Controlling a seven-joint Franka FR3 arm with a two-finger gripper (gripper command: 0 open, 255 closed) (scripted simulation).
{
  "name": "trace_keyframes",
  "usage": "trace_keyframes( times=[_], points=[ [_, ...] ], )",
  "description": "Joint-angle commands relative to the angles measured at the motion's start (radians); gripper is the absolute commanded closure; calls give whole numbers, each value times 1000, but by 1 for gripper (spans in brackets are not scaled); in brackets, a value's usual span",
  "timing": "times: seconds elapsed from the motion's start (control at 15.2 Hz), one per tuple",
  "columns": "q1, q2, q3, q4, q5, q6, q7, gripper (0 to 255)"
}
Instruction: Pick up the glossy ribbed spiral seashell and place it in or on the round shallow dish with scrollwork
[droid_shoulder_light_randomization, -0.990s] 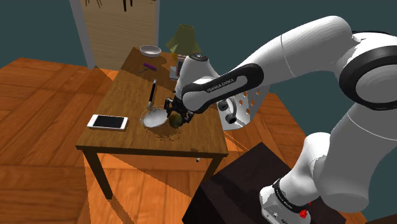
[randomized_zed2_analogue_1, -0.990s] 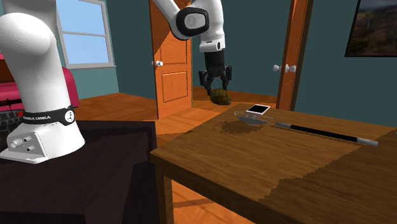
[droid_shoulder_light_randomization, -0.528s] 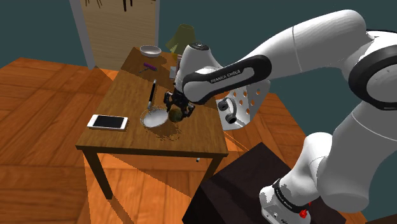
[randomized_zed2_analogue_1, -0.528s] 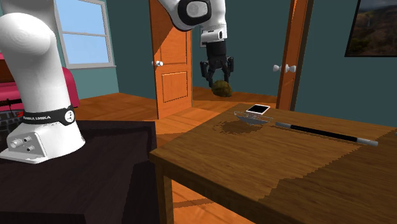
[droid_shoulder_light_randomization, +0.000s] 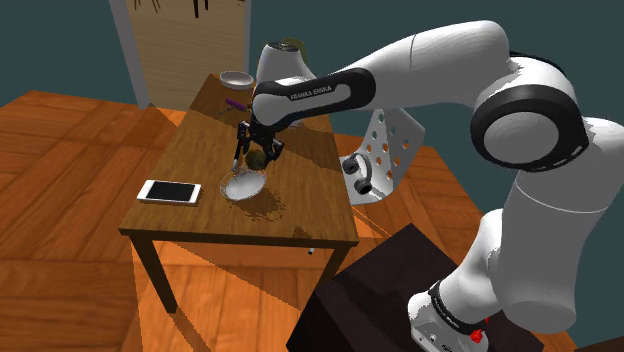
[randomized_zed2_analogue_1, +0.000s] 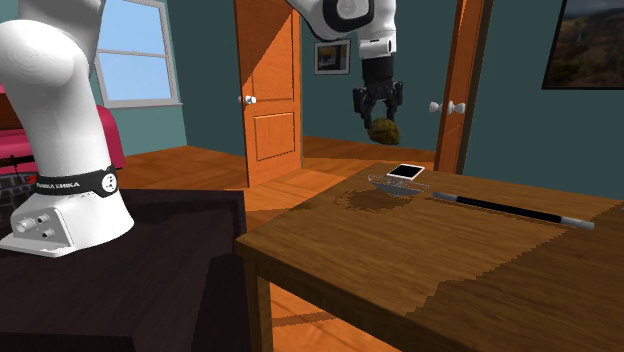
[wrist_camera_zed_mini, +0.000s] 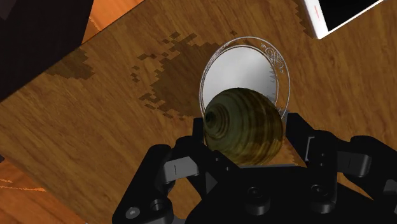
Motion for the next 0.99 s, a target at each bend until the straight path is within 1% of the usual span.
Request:
trace_keyframes(
  times=[0.0,0.07,0.13,0.92],
  points=[
    [-20,79,5,134,16,-58,-8,255],
    [-31,118,8,201,23,-87,-12,255],
    [-37,138,10,235,26,-102,-13,255],
    [-46,211,26,184,52,21,-32,255]
  ],
)
